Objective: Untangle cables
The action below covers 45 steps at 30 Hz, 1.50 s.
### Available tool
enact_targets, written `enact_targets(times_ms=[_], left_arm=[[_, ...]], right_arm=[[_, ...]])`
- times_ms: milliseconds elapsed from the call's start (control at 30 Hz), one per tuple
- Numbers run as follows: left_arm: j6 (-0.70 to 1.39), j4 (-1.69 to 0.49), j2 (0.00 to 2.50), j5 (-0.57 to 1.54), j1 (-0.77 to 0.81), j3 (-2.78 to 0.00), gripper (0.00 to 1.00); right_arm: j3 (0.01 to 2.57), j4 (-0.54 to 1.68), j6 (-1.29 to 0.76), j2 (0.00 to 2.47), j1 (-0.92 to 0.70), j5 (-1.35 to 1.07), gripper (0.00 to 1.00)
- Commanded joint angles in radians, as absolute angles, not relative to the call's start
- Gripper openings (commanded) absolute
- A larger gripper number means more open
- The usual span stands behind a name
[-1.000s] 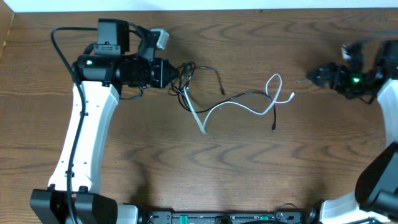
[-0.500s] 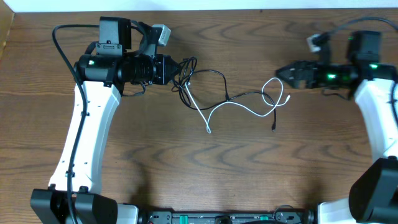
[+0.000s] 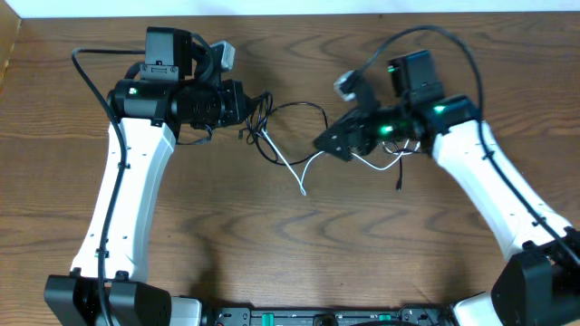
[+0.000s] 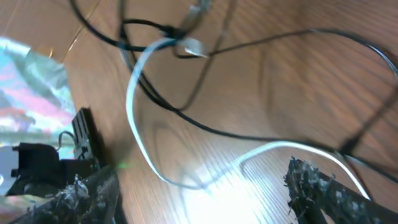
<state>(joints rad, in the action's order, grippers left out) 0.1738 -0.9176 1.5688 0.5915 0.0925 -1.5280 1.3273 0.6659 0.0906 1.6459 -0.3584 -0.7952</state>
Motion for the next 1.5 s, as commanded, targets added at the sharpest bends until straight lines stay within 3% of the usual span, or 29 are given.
enact_targets(times_ms=[0,300,467,567,667,867,1200,1467], left_arm=[[0.197,-0.934,1.549,0.574,0.09,-1.542,0.07],[0.197,-0.942,1.549,0.574,0.09,-1.542,0.08],[0.197,-0.942,1.549,0.566,0.09,-1.542,0.08],[0.197,-0.946,1.549,0.566,0.09,-1.542,0.08],[0.196,-0.953,1.549,0.563,0.09,-1.542,0.08],[0.164,-0.958,1.549,0.509,0.09,-1.542,0.08],[0.029,-0.957,1.549,0.402,0.09,-1.535,0.08],[-0.062,-0.957,1.563,0.42,0.09,-1.515,0.08]], right_arm=[[1.346,0.62,0.091,1.654,-0.435,-0.791,0.8],[1.346,0.59,0.06,1.7,-0.559,-0.675,0.69],[1.346,0.59,0.056,1.762,-0.593,-0.634,0.57],[1.346,0.59,0.057,1.79,-0.598,-0.626,0.45],[1.346,0.587,0.011,1.803,-0.595,-0.545,0.01],[1.372,0.583,-0.176,1.718,-0.525,-0.418,0.01],[1.388,0.595,-0.278,1.356,-0.331,-0.416,0.01],[1.388,0.745,-0.355,1.265,-0.17,-0.339,0.01]])
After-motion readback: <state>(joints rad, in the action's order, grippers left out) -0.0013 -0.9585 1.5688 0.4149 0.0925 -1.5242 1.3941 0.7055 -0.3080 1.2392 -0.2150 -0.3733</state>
